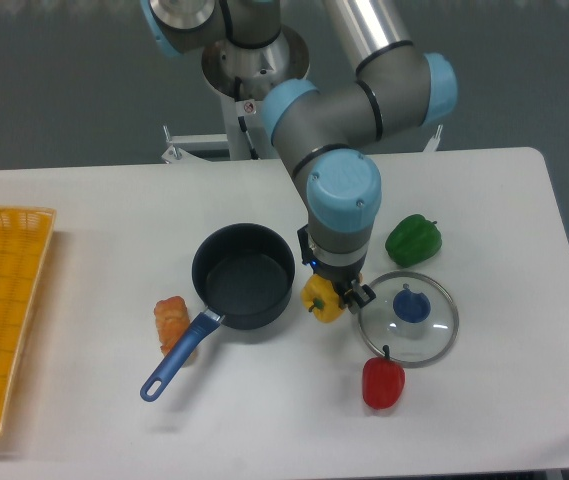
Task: Pick up the yellow pepper
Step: 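Lift the grasped yellow pepper up off the table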
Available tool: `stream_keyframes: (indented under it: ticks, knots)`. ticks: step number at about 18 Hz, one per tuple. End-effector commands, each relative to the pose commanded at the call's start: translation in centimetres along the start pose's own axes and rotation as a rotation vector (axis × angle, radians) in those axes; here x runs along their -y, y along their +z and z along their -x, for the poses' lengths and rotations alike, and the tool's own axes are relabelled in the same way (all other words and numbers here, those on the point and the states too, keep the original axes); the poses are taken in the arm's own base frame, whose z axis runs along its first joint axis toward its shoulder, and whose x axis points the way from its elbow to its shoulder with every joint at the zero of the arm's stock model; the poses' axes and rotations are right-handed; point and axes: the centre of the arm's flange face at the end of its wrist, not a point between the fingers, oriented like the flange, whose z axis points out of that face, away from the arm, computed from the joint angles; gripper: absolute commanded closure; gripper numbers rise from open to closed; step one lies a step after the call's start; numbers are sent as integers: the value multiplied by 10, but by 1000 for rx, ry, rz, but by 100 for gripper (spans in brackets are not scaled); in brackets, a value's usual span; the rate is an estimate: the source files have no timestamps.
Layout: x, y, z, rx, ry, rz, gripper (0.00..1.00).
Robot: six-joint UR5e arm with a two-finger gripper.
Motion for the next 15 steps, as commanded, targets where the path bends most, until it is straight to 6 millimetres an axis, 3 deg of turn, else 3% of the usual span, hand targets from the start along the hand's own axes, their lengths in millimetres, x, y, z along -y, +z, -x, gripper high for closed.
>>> stream_keyframes:
  ticks: [6,15]
  knots:
    - [0,-8,-6,11,-3,0,59]
    - [-2,-4,-9,3,-3,1,58]
